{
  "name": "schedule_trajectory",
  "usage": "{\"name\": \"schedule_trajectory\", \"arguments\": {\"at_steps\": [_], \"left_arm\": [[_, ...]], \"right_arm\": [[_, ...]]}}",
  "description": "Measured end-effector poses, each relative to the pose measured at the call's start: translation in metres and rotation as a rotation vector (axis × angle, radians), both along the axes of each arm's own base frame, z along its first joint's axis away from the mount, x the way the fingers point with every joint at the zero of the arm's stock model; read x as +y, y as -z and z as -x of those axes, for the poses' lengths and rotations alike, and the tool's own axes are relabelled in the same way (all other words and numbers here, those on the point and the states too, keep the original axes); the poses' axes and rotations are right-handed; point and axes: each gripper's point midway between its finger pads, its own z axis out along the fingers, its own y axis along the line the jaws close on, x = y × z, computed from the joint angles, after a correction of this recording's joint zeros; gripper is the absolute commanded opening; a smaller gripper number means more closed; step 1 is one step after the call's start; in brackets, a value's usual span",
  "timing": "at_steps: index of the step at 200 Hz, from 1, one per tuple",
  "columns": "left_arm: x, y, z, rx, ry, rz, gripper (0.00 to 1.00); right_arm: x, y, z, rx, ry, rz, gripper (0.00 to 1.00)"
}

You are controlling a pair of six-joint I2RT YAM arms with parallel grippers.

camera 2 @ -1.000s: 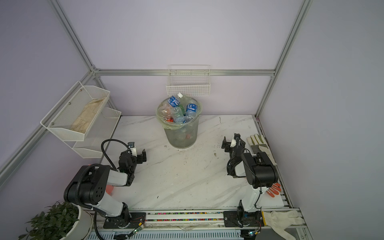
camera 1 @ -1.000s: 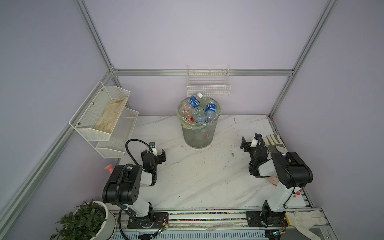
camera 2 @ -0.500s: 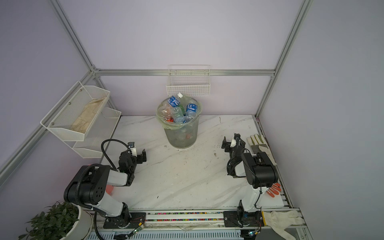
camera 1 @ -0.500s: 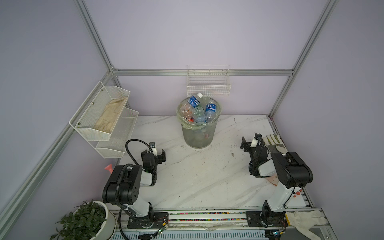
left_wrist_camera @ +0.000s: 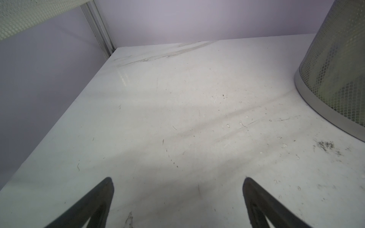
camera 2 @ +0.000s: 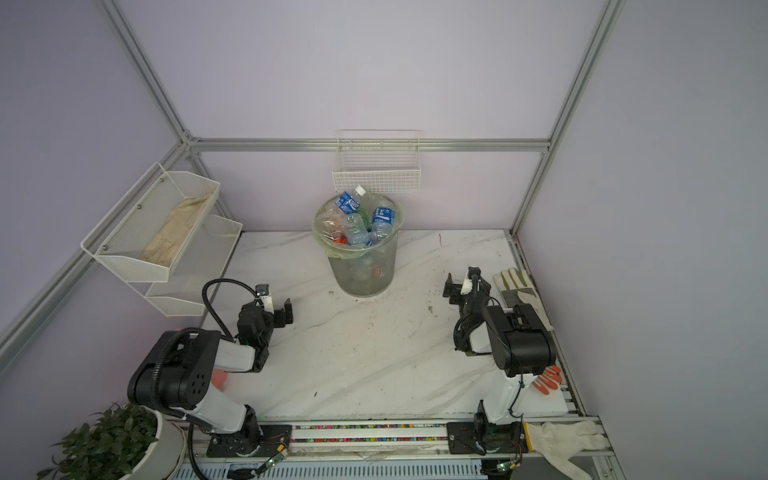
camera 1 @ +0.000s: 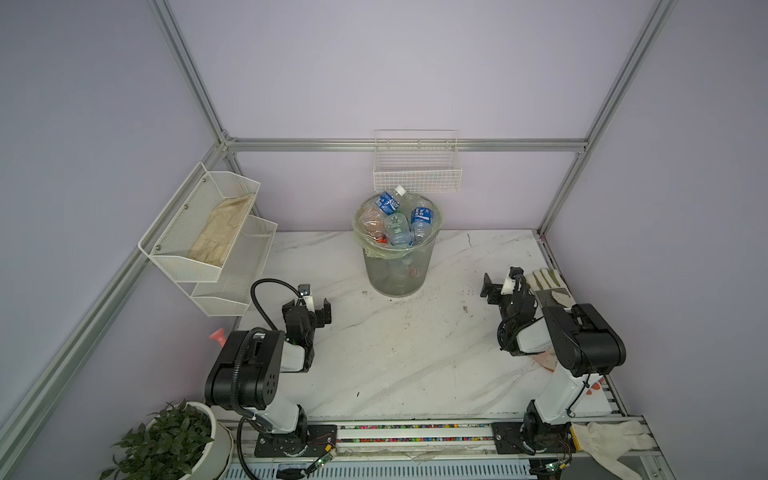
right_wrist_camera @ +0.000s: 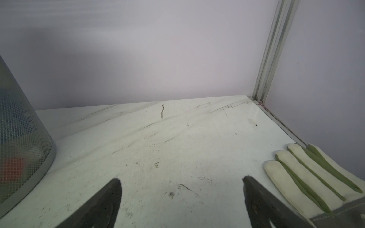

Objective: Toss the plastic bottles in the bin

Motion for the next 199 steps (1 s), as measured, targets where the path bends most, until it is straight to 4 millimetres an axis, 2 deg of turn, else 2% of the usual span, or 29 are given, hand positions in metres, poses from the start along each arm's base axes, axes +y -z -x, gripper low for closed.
{"name": "schedule_trajectory", "arguments": {"at_steps": [199], "left_arm": [[0.0005, 0.003, 0.0005, 0.009, 0.015, 0.033, 1.0]], "right_arm": [[0.0018, 0.0, -0.0001, 0.0, -0.01, -0.001, 0.97]]}}
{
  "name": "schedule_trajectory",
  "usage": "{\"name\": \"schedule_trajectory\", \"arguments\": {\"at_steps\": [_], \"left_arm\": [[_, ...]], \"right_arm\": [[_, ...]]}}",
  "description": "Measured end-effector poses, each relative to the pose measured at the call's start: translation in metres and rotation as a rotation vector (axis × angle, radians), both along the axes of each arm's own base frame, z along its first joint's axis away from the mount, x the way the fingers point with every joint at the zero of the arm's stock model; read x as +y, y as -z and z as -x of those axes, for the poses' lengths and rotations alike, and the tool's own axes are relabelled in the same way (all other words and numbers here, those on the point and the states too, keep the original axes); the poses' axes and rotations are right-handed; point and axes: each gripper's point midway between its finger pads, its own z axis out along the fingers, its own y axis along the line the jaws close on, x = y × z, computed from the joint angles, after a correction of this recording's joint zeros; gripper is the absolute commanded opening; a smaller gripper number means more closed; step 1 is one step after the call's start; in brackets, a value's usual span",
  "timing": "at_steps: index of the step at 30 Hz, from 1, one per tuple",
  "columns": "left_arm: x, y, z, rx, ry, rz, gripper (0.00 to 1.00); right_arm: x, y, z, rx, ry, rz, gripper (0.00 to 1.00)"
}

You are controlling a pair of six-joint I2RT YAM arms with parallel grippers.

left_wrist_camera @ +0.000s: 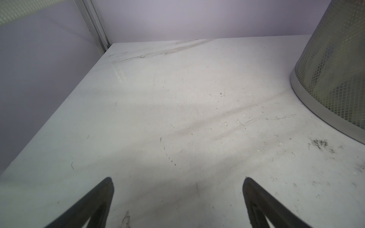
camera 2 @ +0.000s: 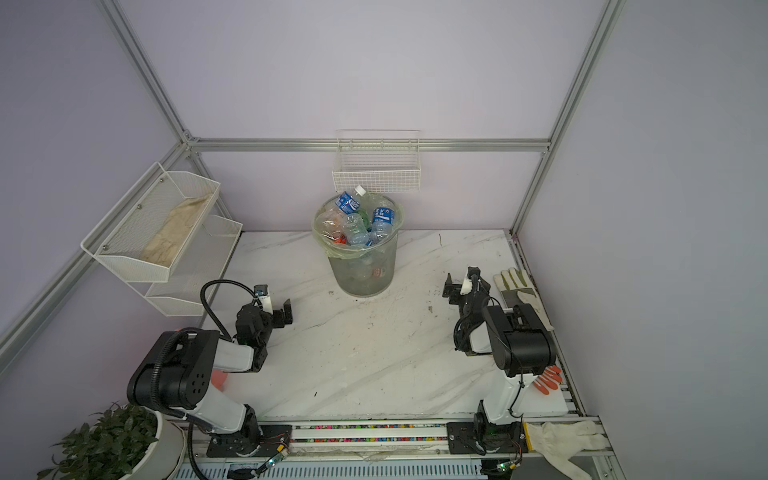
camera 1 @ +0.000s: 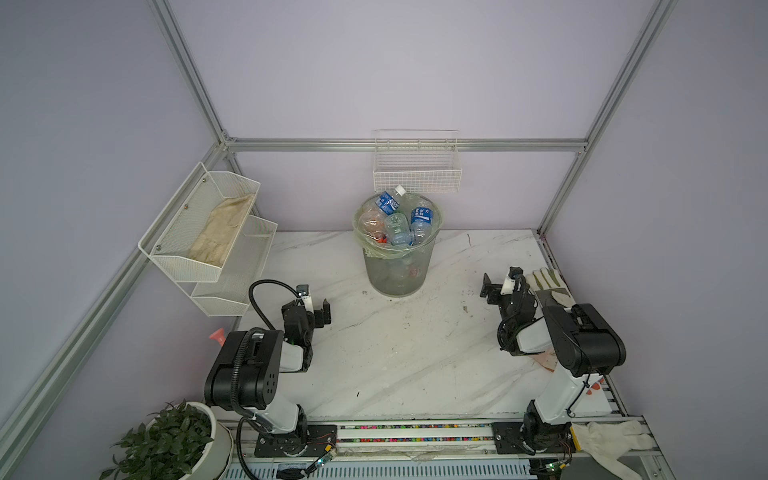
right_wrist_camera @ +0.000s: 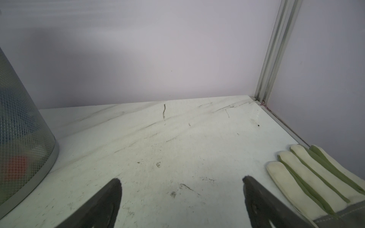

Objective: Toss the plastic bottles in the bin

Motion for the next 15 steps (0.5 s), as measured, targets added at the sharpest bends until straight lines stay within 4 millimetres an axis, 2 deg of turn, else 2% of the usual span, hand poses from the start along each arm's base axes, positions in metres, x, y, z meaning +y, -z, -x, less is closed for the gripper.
{"name": "schedule_trajectory", "arguments": {"at_steps": [15], "left_arm": [[-0.0013, 0.0004, -0.0004, 0.0, 0.029, 0.018, 1.0]], "right_arm": [[0.0002, 0.0016, -0.0005, 0.008, -0.001, 0.0, 0.97]]}}
